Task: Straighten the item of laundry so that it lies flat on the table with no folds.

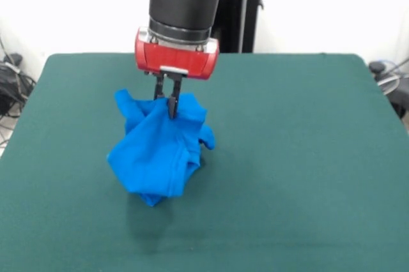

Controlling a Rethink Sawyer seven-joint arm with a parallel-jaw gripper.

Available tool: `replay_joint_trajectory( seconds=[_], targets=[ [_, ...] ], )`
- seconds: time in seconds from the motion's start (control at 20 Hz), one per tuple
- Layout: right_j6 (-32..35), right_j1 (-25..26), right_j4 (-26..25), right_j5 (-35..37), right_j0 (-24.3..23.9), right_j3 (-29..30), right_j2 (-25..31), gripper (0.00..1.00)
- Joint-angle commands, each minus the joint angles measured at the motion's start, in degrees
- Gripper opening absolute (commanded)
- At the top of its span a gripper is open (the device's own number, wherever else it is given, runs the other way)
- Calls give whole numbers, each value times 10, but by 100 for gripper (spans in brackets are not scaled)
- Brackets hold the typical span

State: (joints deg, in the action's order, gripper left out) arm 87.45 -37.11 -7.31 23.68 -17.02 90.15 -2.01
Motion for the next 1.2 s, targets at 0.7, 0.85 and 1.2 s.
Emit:
replay_joint_trajectory(
  seconds=[0.7, 0.85, 1.2],
  targets=[
    [12, 50, -70, 33, 13, -3, 30, 0],
    [27, 62, -75, 22, 22, -10, 29, 0],
    [118, 87, -47, -30, 74, -22, -2, 0]
  ],
)
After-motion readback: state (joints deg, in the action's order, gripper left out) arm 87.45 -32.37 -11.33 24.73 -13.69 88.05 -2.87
